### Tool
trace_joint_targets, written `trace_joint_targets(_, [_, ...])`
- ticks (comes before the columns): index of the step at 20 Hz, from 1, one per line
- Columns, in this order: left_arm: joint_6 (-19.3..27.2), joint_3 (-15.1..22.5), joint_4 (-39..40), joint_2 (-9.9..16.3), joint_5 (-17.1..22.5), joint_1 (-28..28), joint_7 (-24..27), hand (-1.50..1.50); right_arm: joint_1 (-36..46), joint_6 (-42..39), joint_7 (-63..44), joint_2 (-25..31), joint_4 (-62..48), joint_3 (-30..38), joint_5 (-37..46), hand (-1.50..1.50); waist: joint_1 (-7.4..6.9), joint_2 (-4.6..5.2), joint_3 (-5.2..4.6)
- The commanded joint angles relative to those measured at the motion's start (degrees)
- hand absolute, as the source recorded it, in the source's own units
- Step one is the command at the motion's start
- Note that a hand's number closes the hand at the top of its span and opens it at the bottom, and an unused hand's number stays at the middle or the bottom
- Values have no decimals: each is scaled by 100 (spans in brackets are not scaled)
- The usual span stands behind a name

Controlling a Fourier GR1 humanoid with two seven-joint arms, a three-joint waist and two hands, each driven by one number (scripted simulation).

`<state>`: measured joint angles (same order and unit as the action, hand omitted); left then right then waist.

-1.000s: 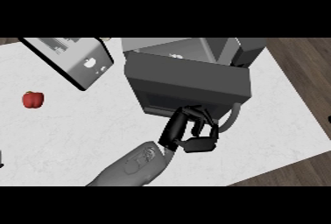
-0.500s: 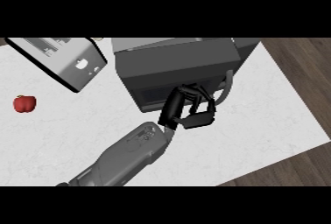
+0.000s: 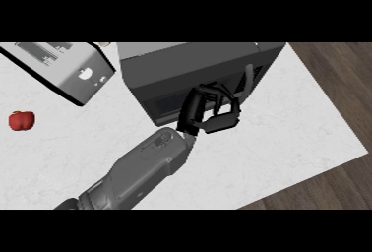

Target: Pick up the milk, place it into the microwave and close the microwave

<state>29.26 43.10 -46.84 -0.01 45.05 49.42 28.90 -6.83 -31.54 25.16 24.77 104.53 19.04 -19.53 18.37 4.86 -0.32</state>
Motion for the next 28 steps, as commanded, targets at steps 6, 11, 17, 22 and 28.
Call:
trace_joint_targets(6, [-138,-144,365,1,349,344,440,150,328,7,-164,288,-152,224,-204,-150,79,104,5])
trace_joint_targets(11, [-134,-130,473,1,490,420,564,150,477,11,-271,468,-260,373,-330,-150,103,99,10])
trace_joint_targets(17, [-183,-83,505,1,663,558,673,150,689,-22,-260,683,-431,539,-385,-150,118,101,25])
trace_joint_targets(22, [-188,-8,587,1,771,510,826,150,760,-76,-305,846,-557,646,-443,-150,166,111,24])
trace_joint_targets(28, [-211,31,686,1,919,532,908,150,920,-126,-291,1190,-710,823,-295,-150,135,150,32])
